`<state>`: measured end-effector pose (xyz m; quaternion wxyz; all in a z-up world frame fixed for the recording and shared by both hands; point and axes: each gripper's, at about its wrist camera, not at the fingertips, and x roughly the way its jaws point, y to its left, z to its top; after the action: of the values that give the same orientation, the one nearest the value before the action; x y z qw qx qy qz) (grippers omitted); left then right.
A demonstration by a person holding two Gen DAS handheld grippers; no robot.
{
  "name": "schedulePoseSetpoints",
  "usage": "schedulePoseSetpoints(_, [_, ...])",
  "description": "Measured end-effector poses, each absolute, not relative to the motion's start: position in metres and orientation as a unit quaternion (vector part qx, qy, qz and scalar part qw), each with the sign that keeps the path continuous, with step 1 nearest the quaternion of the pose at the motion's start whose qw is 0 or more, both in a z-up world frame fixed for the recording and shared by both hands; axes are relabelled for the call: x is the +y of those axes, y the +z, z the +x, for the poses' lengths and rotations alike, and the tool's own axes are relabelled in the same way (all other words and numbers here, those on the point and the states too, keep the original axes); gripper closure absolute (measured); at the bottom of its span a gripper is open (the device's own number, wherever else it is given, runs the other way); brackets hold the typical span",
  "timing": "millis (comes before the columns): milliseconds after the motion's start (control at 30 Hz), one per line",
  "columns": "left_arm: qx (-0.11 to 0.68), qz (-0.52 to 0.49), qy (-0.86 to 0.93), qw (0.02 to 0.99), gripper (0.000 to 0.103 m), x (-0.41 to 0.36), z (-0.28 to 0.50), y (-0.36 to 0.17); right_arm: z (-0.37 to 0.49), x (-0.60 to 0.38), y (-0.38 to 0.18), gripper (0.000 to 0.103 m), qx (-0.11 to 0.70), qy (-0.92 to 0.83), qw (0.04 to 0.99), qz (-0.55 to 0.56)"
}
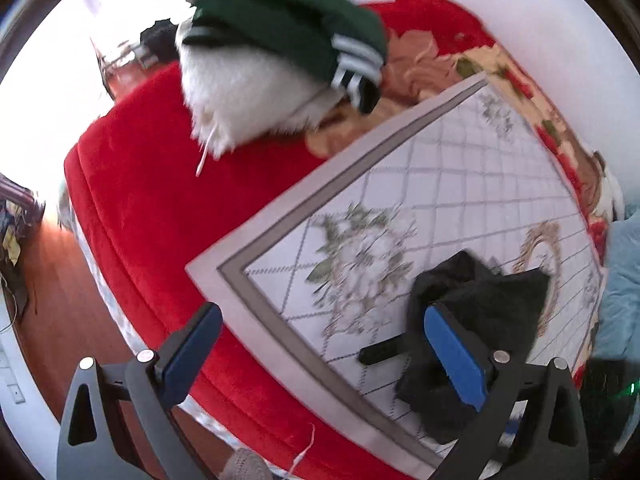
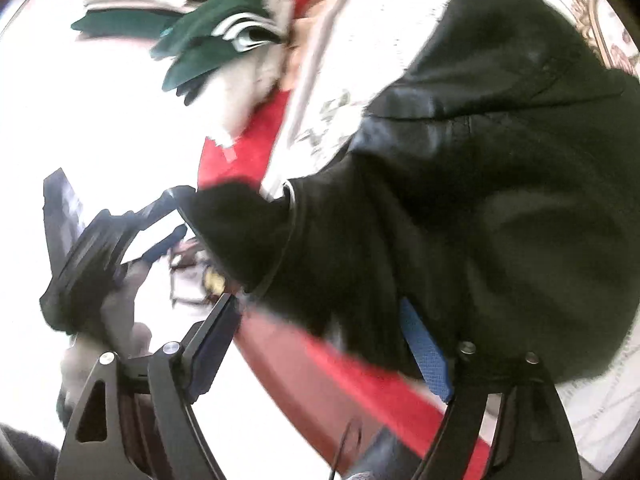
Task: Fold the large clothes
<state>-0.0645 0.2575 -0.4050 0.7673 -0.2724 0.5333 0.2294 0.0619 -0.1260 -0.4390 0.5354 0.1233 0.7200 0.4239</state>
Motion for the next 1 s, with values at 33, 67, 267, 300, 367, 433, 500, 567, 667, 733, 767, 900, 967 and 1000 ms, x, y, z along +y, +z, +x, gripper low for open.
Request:
schedulePoseSetpoints(33, [0.527, -0.272, 0.229, 0.772, 0.0, 0.254, -0.059, -0.401, 0.064, -0.141, -0.424, 0.02, 0.722, 0.417, 0.539, 0.118])
schedulePoseSetpoints(67, [0.524, -0.269, 0.23, 0.775, 0.0, 0.251, -0.055, -0.396, 0.073, -0.171, -0.417, 0.02, 0.723, 0.408, 0.545, 0.118])
schedulePoseSetpoints(267, [0.557, -0.251, 0.214, 0.762, 0.0, 0.215, -0.03, -0.434, 0.117, -0.185, -0.403, 0.036, 0.729, 0.292, 0.611, 0.1])
schedulePoseSetpoints(300, [0.571, -0.241, 0.216, 0.754, 0.0, 0.205, -0.024, -0.451, 0.135, -0.159, -0.416, 0.045, 0.731, 0.272, 0.62, 0.08])
schedulePoseSetpoints(367, [0.592, -0.216, 0.229, 0.742, 0.0, 0.19, -0.014, -0.481, 0.163, -0.133, -0.441, 0.071, 0.724, 0.245, 0.643, 0.039])
schedulePoseSetpoints(433, [0.623, -0.182, 0.238, 0.722, 0.0, 0.175, -0.003, -0.518, 0.18, -0.093, -0.462, 0.075, 0.725, 0.24, 0.646, 0.005])
schedulePoseSetpoints(500, [0.653, -0.175, 0.237, 0.697, 0.0, 0.166, 0.001, -0.552, 0.188, -0.066, -0.483, 0.075, 0.739, 0.234, 0.631, -0.031])
schedulePoseSetpoints(567, [0.659, -0.185, 0.239, 0.689, 0.0, 0.165, -0.001, -0.566, 0.192, -0.048, -0.512, 0.075, 0.759, 0.221, 0.609, -0.066])
schedulePoseSetpoints(667, [0.658, -0.183, 0.241, 0.69, 0.0, 0.168, -0.003, -0.575, 0.201, -0.037, -0.549, 0.079, 0.781, 0.205, 0.587, -0.052])
schedulePoseSetpoints(733, [0.66, -0.186, 0.238, 0.688, 0.0, 0.171, -0.003, -0.578, 0.208, -0.043, -0.557, 0.079, 0.798, 0.195, 0.569, -0.036])
schedulePoseSetpoints(767, [0.662, -0.187, 0.237, 0.686, 0.0, 0.171, -0.002, -0.577, 0.208, -0.051, -0.553, 0.079, 0.803, 0.197, 0.561, -0.042])
schedulePoseSetpoints(900, [0.649, -0.175, 0.235, 0.701, 0.0, 0.168, -0.001, -0.55, 0.212, -0.071, -0.501, 0.076, 0.794, 0.225, 0.564, 0.023])
schedulePoseSetpoints(967, [0.637, -0.17, 0.235, 0.714, 0.0, 0.166, 0.002, -0.535, 0.217, -0.078, -0.474, 0.076, 0.766, 0.25, 0.59, 0.053])
schedulePoseSetpoints(1000, [0.633, -0.168, 0.236, 0.718, 0.0, 0.166, 0.006, -0.532, 0.218, -0.076, -0.469, 0.076, 0.758, 0.256, 0.598, 0.055])
